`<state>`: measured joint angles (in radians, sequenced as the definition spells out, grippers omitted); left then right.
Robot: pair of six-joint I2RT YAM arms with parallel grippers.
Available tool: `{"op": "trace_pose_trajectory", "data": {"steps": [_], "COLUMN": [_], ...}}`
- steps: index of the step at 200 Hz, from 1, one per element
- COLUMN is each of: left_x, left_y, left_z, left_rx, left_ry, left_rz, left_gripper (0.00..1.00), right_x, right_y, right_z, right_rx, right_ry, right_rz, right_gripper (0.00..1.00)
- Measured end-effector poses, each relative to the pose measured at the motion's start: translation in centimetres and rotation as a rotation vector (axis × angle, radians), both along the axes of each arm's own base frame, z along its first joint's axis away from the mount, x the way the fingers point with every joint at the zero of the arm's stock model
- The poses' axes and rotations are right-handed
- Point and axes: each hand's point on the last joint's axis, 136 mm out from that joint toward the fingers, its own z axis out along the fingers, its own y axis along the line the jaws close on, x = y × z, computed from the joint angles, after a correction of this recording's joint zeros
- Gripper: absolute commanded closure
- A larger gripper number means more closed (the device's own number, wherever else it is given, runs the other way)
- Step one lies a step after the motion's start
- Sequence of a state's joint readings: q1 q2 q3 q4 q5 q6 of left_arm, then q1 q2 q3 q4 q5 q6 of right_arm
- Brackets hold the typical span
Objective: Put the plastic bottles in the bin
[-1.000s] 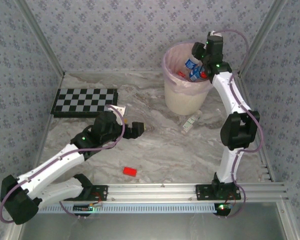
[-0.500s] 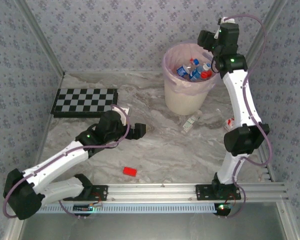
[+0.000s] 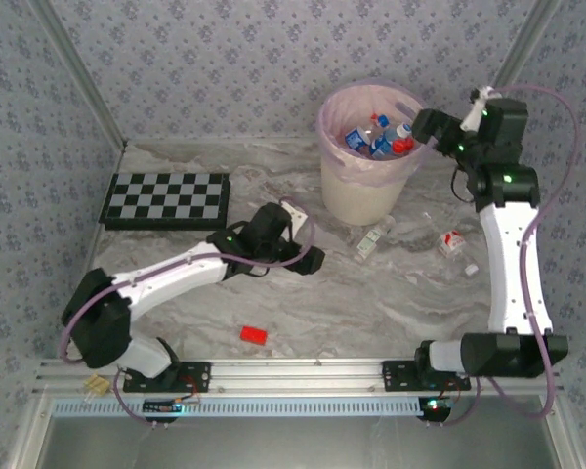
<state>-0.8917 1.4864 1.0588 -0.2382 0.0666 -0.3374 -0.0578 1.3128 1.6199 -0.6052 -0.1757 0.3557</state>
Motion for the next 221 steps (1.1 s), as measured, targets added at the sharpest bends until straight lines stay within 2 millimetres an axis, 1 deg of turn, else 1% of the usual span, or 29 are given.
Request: {"op": "trace_pose_trajectory", "data": {"steps": [14, 32, 43, 59, 79, 88, 102, 126, 142, 161, 193, 221], "left_x": [0.2, 0.3, 0.5, 0.8, 1.1, 1.3, 1.9, 3.1, 3.8, 4.4, 5.1, 5.3], "left_y": [-1.4, -3.2, -4.3, -5.8, -7.5, -8.2, -9.3, -11.5, -12.6, -13.6, -14.9, -15.1], "left_z": [-1.2, -2.7, -3.4, -3.8, -4.1, -4.3, -4.8, -6.3, -7.4, -8.1, -8.9, -10.5], "left_rx": [0.013, 0.036, 0.051, 0.051, 0.040, 0.029, 0.015, 0.009, 0.015, 0.016, 0.013, 0.032], "left_ry": [0.009, 0.028, 0.037, 0.039, 0.039, 0.040, 0.041, 0.048, 0.054, 0.054, 0.058, 0.078], "left_rz": [-0.018, -0.042, -0.056, -0.072, -0.089, -0.095, -0.103, -0.114, -0.114, -0.115, -0.113, -0.109], "left_gripper": [0.00, 0.00, 0.00, 0.00, 0.00, 0.00, 0.00, 0.00, 0.00, 0.00, 0.00, 0.01], "right_x": [-1.4, -3.1, -4.5, -6.8, -10.1, -11.0, -12.0, -12.6, -12.5, -12.3, -12.4, -12.4], "right_y": [-0.7, -0.6, -0.5, -0.9, -1.5, -2.1, -2.8, -3.6, -4.1, -4.6, -5.0, -5.2], "right_z": [-1.9, -4.5, -5.6, -7.1, -9.7, -10.9, -12.2, -13.8, -14.0, -14.1, -14.7, -15.4], "right_rx": [0.032, 0.054, 0.059, 0.058, 0.069, 0.076, 0.095, 0.128, 0.141, 0.152, 0.172, 0.187], "right_ry": [0.046, 0.098, 0.114, 0.098, 0.092, 0.102, 0.107, 0.133, 0.136, 0.136, 0.130, 0.142], "right_rz": [-0.027, -0.039, -0.047, -0.080, -0.135, -0.166, -0.212, -0.257, -0.276, -0.295, -0.318, -0.325], "right_gripper": [0.00, 0.00, 0.00, 0.00, 0.00, 0.00, 0.00, 0.00, 0.00, 0.01, 0.01, 0.01]}}
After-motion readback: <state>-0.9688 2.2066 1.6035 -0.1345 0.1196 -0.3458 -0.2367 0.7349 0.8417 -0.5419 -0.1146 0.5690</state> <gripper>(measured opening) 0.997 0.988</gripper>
